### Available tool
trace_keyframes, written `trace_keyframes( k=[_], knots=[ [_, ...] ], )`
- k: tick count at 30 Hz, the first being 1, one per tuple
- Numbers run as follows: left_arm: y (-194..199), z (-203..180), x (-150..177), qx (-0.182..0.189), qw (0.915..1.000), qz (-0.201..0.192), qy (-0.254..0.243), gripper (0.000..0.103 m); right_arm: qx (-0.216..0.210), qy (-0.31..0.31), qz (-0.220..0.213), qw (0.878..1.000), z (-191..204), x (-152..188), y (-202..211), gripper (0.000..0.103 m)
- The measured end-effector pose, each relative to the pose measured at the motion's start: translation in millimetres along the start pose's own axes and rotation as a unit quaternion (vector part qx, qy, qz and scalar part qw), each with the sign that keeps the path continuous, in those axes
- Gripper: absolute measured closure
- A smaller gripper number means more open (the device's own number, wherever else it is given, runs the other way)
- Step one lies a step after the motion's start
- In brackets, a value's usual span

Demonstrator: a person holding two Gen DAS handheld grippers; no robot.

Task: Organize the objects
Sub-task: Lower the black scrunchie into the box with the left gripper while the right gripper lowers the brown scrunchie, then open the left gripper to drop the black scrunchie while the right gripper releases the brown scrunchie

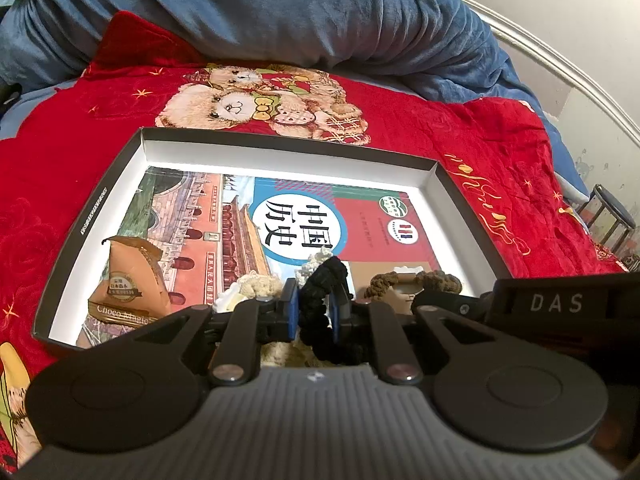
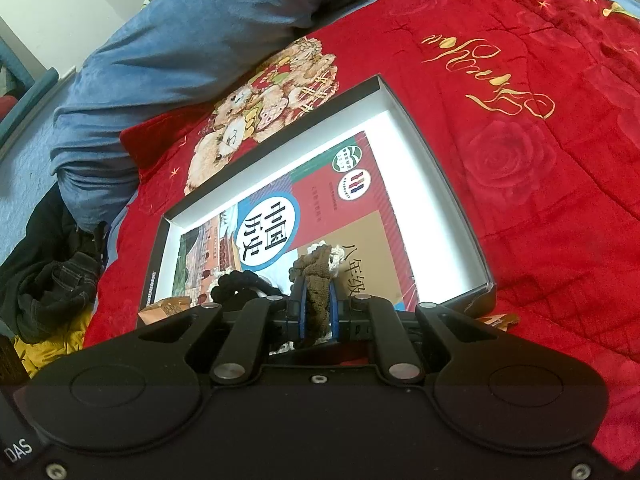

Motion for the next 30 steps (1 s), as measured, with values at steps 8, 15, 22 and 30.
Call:
trace_keyframes(
  k=[8,15,22,30],
  knots=[
    [0.5,-2.7,0.1,0.002,0.9999,0.002,-0.011,0.072,0.0,-0.001,0.001,1.0,-0.3,0.4,-0.4,0.091],
    [-0.8,-4.7,1.6,-0.004,0.9997,0.0,-0.023,0.062,0.0,0.002,0.009,1.0,2.7,8.3,-5.7,0.089],
    [0.9,3.0,3.3,-0.014,0.9999,0.003,-0.003,0.044,-0.021,-0.013,0.011,1.0,-0.5,8.5,-2.6,0.089],
    [29.5,5.5,-9.6,-0.009,0.9995,-0.026,-0.016,0.032,-0.055,-0.008,-0.008,0.998,9.4,6.7,28.2,0.059]
  ],
)
Point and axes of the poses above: each gripper's, at about its wrist camera, not at the fingertips, and y roughly against the way its jaws point, z to its left, x to its underside, the point moved 10 cm from there along -y, roughly the way its jaws point, and after that the axes turned 2 degrees about -x, right-handed, at the moved point
